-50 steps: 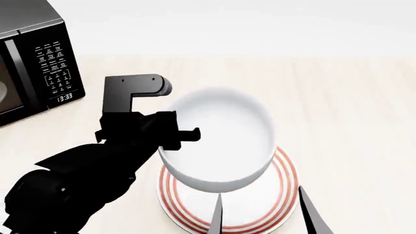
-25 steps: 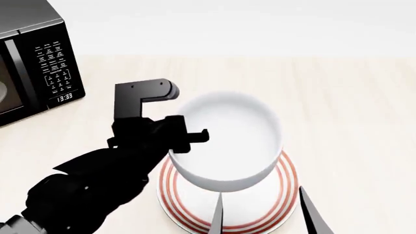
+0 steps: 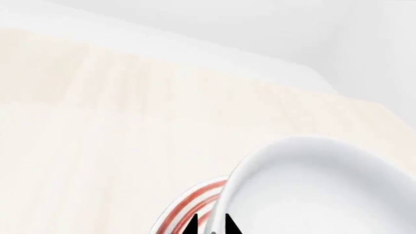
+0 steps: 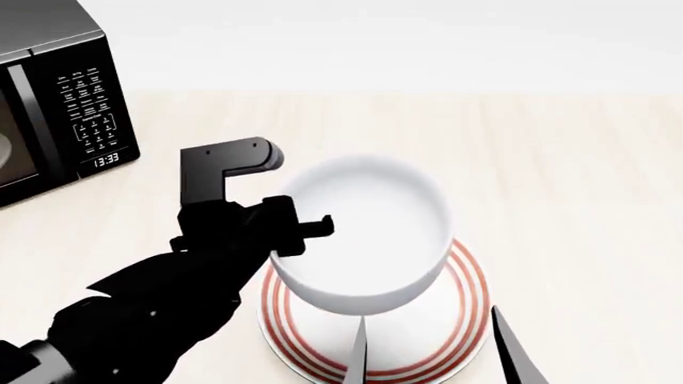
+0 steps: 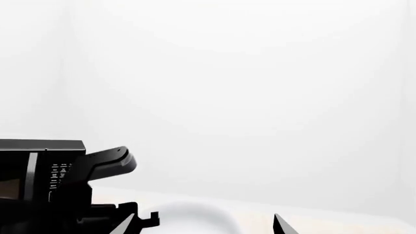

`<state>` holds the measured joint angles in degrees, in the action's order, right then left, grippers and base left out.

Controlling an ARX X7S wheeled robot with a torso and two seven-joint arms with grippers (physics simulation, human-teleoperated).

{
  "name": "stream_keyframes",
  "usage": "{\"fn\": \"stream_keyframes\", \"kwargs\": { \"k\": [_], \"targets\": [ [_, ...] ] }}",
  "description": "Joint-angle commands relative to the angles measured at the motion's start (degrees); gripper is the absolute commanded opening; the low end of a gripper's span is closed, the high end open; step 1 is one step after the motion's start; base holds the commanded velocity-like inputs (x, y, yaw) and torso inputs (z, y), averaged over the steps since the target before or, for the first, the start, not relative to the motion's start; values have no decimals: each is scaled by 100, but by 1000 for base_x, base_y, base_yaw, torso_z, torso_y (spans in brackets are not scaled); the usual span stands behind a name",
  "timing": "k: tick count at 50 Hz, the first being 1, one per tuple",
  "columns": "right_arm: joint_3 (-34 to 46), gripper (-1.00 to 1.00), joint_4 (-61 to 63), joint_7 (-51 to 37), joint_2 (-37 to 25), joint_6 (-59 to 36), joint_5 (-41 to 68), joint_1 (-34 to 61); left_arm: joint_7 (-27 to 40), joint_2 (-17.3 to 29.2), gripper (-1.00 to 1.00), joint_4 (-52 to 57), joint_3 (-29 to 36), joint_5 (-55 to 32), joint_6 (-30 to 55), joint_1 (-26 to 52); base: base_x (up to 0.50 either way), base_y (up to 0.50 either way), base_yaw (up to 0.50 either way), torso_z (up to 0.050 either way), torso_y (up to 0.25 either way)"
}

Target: Pick up the white bowl and put it on the plate.

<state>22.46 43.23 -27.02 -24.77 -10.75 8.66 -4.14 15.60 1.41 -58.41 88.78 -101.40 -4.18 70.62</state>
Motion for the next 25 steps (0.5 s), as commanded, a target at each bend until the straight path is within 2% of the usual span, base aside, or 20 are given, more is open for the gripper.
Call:
{"fn": "stream_keyframes", "kwargs": {
  "k": [1,25],
  "targets": [
    [-170,100,-22,135,111,-13,-17,4,-158,-141,-100,-82,245,-309,-247,75,0,0,0,0,0],
    [-175,100,-45,106,76,20,26,6,-152,-141,-100,49,241,-197,-319,-53,0,0,0,0,0]
  ]
}}
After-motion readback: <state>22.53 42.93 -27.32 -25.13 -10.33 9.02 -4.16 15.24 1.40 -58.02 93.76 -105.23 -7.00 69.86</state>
